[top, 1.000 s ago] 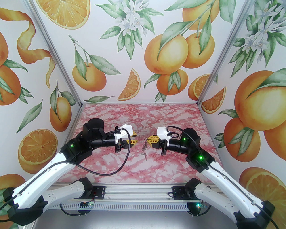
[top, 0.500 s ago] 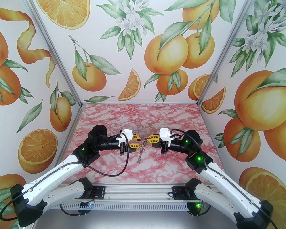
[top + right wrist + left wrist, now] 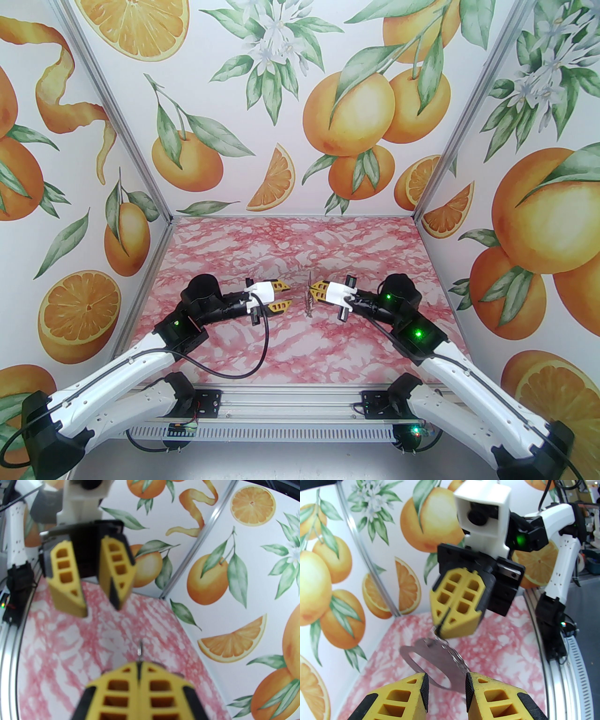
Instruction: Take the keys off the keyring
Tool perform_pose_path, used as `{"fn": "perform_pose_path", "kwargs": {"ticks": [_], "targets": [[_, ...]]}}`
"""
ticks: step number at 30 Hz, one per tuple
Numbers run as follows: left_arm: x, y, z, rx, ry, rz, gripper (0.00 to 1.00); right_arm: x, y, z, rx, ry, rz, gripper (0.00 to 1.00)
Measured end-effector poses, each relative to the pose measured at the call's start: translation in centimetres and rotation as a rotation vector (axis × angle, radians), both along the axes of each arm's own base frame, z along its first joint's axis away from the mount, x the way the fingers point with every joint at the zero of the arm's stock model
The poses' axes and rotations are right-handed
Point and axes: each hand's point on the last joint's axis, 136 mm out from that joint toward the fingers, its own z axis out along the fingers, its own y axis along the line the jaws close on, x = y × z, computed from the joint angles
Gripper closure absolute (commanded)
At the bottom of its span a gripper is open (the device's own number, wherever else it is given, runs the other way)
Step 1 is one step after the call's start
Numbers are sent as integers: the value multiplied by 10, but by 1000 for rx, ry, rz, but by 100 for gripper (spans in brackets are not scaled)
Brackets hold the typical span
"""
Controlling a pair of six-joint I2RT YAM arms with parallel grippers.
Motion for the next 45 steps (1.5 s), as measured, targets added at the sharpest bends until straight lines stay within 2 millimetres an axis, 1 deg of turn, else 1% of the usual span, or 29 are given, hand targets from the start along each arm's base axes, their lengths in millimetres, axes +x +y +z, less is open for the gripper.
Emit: {"fn": "perform_pose_path", "kwargs": {"ticks": [4,8,16,19,21,27,29,31,32,36,41,44,45], "targets": [[6,-9,-10,17,2,-16,69,-2,1,-2,-11,-5,18,100],[5,-15,-17,32,21,-54,69,-7,4,-5,-21,12,51,100],[-2,-20,-7,6,-3,-116,72,-16,7,7,-14,1,106,100],[-5,-21,-4,-6,-8,-131,77,-19,8,7,-12,2,123,100],[-5,-21,-1,-17,-20,-134,78,-20,8,7,-12,4,132,100],[-8,-21,6,-41,-28,-150,85,-22,11,5,-14,22,154,100],[-9,-21,6,-42,-29,-156,85,-22,11,6,-6,26,158,100],[-9,-21,7,-44,-32,-158,82,-23,11,8,1,31,163,100],[-9,-21,7,-44,-32,-158,81,-23,11,9,4,32,165,100],[-9,-21,7,-45,-32,-157,83,-25,12,13,22,36,175,100],[-9,-22,6,-44,-29,-160,90,-26,12,13,28,55,180,100],[-10,-23,6,-43,-29,-168,99,-26,12,13,29,60,178,100],[-10,-22,6,-43,-30,-168,100,-26,12,13,30,60,178,100]]}}
